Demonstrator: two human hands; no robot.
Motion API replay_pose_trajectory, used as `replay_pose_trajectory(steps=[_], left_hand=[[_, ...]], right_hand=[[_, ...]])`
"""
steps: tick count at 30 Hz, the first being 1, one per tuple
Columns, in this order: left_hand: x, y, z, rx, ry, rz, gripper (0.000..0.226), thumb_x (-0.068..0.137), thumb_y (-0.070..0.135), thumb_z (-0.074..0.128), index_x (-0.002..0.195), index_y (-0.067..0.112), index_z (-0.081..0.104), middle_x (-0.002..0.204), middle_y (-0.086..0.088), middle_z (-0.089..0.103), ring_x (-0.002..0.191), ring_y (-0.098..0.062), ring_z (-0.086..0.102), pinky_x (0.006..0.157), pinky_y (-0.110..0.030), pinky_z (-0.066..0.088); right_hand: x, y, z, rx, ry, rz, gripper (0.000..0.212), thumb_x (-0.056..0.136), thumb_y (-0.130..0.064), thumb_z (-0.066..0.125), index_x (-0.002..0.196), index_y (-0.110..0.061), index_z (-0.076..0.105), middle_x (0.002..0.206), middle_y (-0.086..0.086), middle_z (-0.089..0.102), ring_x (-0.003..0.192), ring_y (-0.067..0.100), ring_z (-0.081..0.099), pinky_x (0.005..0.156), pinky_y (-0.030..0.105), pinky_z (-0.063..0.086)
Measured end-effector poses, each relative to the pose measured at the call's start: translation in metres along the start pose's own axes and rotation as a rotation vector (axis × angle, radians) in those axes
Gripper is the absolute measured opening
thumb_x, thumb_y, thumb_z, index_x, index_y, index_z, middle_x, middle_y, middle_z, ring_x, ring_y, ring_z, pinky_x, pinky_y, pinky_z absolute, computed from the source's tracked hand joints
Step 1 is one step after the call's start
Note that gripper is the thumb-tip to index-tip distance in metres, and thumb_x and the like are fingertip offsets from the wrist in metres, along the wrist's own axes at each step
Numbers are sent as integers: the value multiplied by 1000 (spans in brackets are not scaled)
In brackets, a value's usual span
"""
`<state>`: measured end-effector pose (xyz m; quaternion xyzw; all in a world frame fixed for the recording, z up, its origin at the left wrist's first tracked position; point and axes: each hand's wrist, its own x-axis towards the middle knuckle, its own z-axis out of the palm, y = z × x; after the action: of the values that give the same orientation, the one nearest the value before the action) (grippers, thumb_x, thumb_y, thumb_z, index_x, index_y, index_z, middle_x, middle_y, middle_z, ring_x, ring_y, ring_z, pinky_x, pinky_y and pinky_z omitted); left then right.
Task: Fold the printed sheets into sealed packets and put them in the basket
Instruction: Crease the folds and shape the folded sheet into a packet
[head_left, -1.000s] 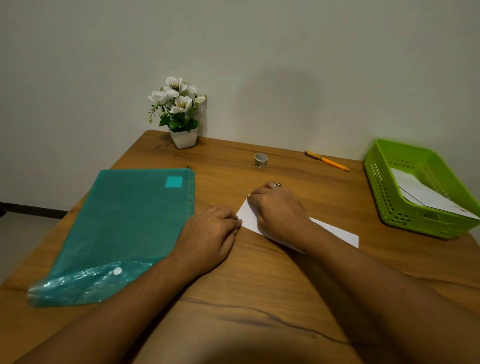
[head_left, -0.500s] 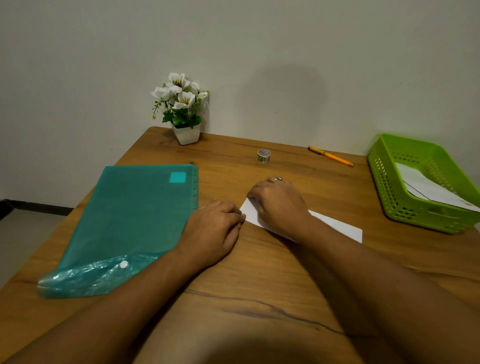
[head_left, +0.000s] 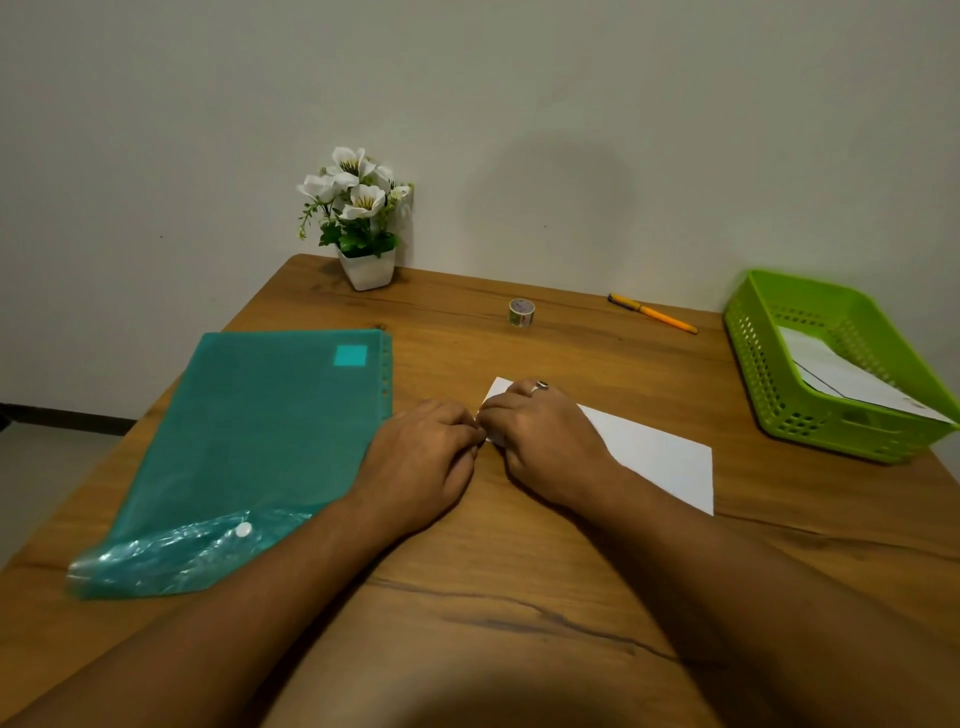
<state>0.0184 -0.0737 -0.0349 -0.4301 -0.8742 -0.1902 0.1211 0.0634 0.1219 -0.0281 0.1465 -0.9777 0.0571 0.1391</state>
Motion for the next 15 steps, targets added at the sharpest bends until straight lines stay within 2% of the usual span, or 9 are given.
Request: replay_pose_trajectory(steps=[3, 6, 12, 15], left_hand=[[0, 1, 1, -15, 6, -4, 26, 97, 31, 59, 115, 25, 76, 110, 10, 68, 102, -9, 58, 80, -32, 51], [0, 1, 0, -19, 1, -2, 27, 97, 31, 58, 117, 25, 76, 111, 11, 68, 102, -8, 58, 80, -33, 52], [-1, 2, -2, -12, 12, 6, 27, 98, 32, 58, 116, 25, 76, 111, 10, 68, 102, -9, 59, 81, -32, 51], [-1, 0, 0, -6, 11, 4, 26, 96, 31, 59, 113, 23, 76, 108, 8, 68, 100, -12, 59, 80, -34, 52]], right_hand=[[7, 14, -4, -71, -9, 66, 34, 92, -15, 59, 123, -19, 74, 125, -3, 74, 111, 24, 62, 89, 40, 51], [17, 22, -6, -108, -32, 139, 41, 92, -15, 57, 131, -20, 70, 132, -3, 71, 116, 24, 61, 94, 40, 50], [18, 9, -12, -88, -99, 84, 31, 97, -22, 56, 124, -21, 72, 128, -4, 71, 129, 22, 53, 103, 39, 45], [0, -10, -4, -14, -48, 39, 29, 94, -19, 55, 116, -22, 74, 121, -5, 73, 120, 21, 58, 97, 38, 46]])
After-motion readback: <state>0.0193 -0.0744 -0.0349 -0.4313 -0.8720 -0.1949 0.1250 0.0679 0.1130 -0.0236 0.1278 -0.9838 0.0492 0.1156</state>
